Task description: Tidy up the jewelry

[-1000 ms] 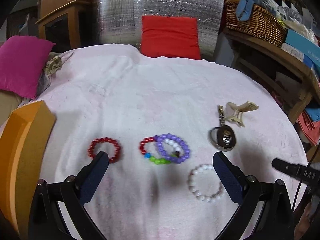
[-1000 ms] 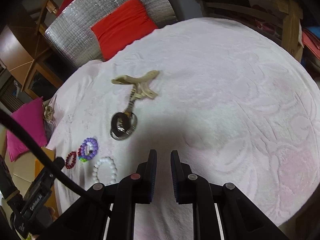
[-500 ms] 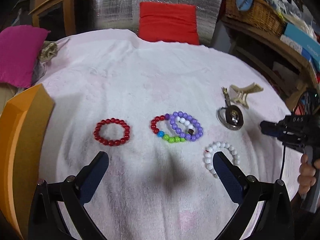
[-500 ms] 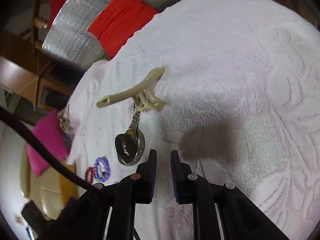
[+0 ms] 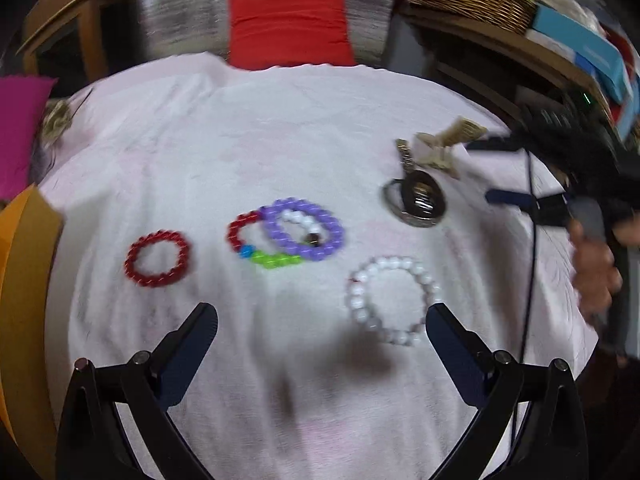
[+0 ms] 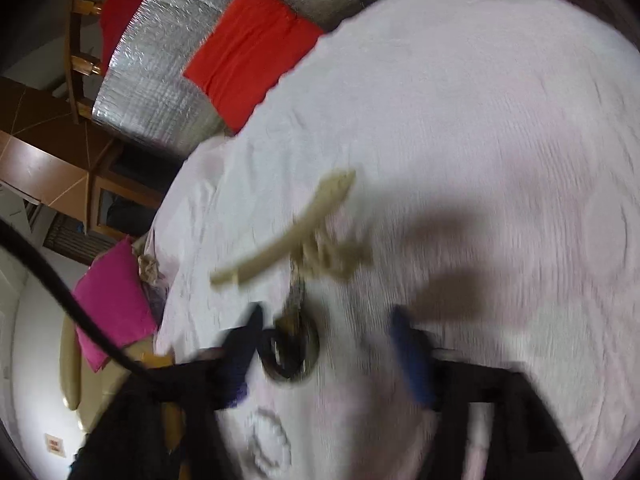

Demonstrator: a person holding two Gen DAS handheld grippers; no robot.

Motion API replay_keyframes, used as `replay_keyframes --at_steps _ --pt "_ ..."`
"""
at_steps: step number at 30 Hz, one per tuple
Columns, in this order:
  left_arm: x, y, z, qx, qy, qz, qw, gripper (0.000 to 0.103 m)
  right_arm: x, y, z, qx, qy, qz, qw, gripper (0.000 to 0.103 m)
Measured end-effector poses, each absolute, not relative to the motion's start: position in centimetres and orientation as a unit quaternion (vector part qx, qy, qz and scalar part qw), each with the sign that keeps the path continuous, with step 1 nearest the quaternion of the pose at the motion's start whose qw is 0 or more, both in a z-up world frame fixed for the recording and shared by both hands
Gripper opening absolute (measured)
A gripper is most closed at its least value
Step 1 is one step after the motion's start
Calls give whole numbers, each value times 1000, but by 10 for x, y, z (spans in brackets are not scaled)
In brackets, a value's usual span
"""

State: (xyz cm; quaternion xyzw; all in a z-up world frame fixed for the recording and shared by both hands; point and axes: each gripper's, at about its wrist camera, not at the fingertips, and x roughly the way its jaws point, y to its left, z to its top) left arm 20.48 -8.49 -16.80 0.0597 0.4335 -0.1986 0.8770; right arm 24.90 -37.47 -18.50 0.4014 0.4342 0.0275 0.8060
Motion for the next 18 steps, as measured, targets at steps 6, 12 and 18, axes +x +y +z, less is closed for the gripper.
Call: replay_keyframes --at_steps 6,12,18 --pt "219 -95 -182 33 464 -207 861 103 286 -360 -181 372 435 42 819 75" --pt "220 -103 -186 24 466 -235 853 103 313 -350 -186 328 430 -17 841 70" --pt "218 -103 -188 26 463 -249 850 94 317 -360 -184 344 421 -6 839 68"
